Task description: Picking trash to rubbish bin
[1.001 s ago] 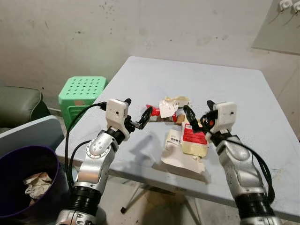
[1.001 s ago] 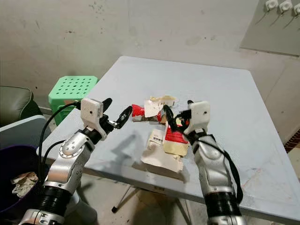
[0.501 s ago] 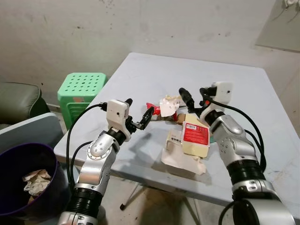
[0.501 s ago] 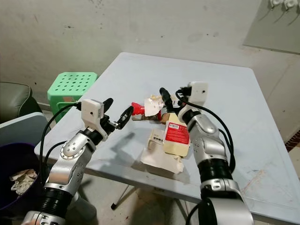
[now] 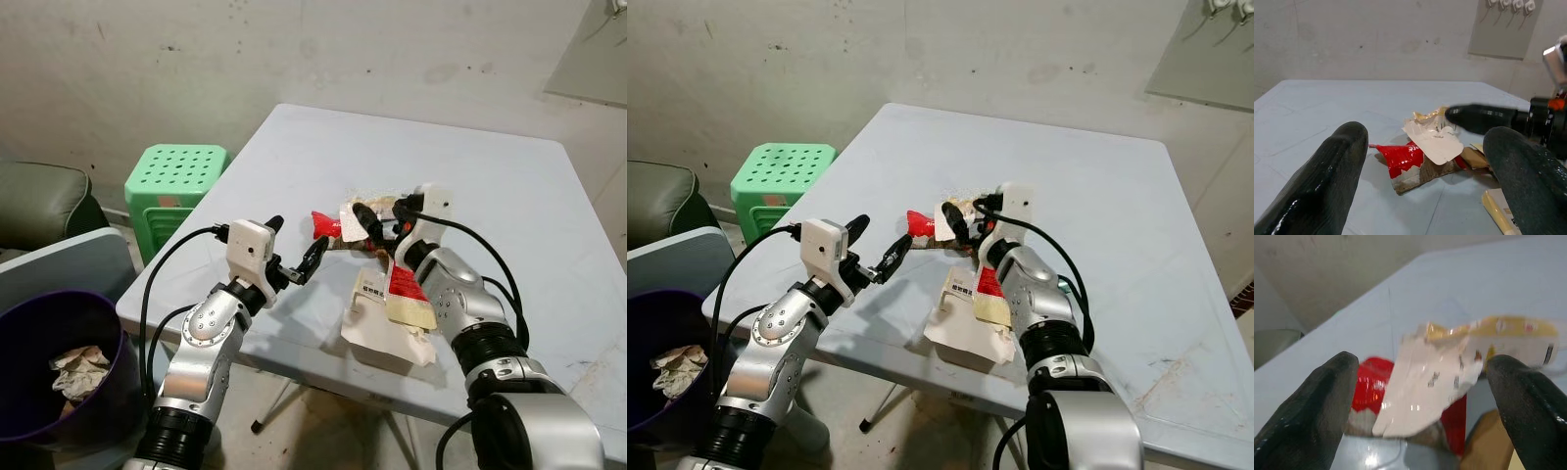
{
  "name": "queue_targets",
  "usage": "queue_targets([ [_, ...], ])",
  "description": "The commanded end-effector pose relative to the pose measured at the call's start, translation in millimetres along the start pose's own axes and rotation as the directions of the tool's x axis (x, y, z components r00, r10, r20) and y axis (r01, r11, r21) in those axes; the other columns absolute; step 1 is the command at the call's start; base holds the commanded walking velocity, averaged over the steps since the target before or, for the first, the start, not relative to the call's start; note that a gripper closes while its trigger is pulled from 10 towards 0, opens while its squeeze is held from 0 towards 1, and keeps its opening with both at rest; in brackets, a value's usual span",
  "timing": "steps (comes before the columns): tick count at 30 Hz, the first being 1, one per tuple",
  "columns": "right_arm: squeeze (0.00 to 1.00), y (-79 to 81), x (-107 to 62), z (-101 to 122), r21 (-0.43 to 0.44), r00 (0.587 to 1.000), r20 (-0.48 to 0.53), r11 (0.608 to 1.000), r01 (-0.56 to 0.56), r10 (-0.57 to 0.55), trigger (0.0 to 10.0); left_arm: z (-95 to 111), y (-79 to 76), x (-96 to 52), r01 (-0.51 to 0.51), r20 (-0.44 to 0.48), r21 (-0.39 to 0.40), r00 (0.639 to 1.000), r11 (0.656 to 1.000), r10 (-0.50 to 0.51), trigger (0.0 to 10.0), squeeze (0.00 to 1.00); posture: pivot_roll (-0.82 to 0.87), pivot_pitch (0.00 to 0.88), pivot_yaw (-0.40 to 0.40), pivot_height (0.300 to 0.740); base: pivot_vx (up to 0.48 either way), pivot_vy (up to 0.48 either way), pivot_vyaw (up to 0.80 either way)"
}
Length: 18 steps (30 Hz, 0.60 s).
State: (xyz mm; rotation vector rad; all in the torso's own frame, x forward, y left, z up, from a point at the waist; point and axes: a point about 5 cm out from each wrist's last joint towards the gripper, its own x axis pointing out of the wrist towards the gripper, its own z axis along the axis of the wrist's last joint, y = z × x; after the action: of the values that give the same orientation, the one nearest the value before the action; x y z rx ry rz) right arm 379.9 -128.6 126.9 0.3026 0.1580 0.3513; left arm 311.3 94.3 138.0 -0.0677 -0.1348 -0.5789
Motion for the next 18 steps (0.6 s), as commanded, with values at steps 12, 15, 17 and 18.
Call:
queue_targets([
  [12, 0.00, -0.6, 1.1, -9.6, 0.066, 1.000, -0.029, 0.998, 0.005, -0.003, 10.0, 2.9, -2.7, -0.4, 0.016, 0.003, 0.019, 1.000, 1.000, -0.016, 10.0, 0.00, 0.09, 0.025, -0.066, 0.715, 0.000, 0.000, 0.00],
  [15, 0.00, 0.5, 1.7, -10.5, 0.093, 0.999, -0.036, 0.996, -0.002, 0.006, 10.0, 3.0, -2.4, -0.1, 0.016, 0.002, 0.019, 1.000, 1.000, -0.016, 10.0, 0.00, 0.09, 0.023, -0.067, 0.715, 0.000, 0.000, 0.00],
  [17, 0.00, 0.6, 2.2, -10.6, 0.109, 0.999, -0.038, 0.994, 0.003, 0.001, 10.0, 3.2, -2.4, 0.1, 0.017, 0.003, 0.021, 1.000, 1.000, -0.017, 10.0, 0.00, 0.09, 0.023, -0.067, 0.715, 0.000, 0.000, 0.00],
  [18, 0.00, 0.6, 2.3, -10.5, 0.114, 0.999, -0.037, 0.993, 0.003, 0.001, 10.0, 3.2, -2.5, 0.3, 0.017, 0.003, 0.021, 1.000, 1.000, -0.017, 10.0, 0.00, 0.09, 0.021, -0.068, 0.715, 0.000, 0.000, 0.00],
])
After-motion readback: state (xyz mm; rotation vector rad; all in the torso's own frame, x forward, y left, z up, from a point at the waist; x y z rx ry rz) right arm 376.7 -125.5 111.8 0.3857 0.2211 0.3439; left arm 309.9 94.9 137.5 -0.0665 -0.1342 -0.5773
